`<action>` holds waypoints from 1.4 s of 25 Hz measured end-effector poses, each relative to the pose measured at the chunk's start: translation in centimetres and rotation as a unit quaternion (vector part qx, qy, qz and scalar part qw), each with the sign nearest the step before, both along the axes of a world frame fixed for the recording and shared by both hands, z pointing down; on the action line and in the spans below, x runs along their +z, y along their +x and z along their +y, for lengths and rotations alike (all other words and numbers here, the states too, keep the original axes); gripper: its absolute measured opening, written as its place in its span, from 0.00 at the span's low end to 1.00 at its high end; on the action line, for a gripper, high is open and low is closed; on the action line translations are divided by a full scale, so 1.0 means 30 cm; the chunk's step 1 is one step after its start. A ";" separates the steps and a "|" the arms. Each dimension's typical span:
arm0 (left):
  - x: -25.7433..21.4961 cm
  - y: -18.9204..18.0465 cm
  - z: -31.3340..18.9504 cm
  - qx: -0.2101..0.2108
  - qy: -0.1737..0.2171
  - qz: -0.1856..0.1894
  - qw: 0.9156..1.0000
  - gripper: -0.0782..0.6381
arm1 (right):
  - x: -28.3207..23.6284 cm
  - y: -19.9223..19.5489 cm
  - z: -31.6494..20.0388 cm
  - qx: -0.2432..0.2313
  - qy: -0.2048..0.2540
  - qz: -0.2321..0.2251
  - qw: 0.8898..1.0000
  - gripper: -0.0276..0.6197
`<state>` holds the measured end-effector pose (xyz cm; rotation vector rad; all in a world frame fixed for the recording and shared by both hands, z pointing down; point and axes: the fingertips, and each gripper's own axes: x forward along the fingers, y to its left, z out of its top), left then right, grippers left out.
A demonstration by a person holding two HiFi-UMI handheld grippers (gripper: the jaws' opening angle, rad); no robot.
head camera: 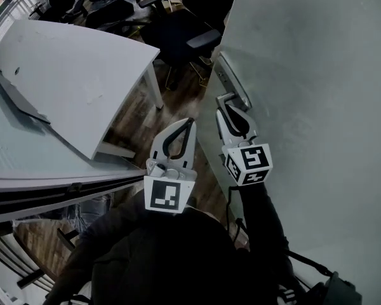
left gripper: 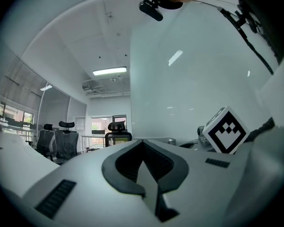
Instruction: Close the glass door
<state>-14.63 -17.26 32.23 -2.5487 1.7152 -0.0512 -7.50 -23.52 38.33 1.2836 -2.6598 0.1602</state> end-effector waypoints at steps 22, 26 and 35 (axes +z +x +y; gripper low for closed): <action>-0.070 -0.364 0.577 -0.102 0.004 0.009 0.995 0.10 | -0.026 -0.484 0.580 -0.133 0.000 -0.002 0.991 0.15; -0.044 -0.423 0.675 -0.083 0.002 0.010 0.996 0.10 | -0.026 -0.552 0.691 -0.143 0.000 -0.001 0.990 0.15; -0.024 -0.552 0.839 -0.079 -0.003 0.014 0.997 0.10 | -0.017 -0.695 0.903 -0.186 -0.010 -0.004 0.982 0.15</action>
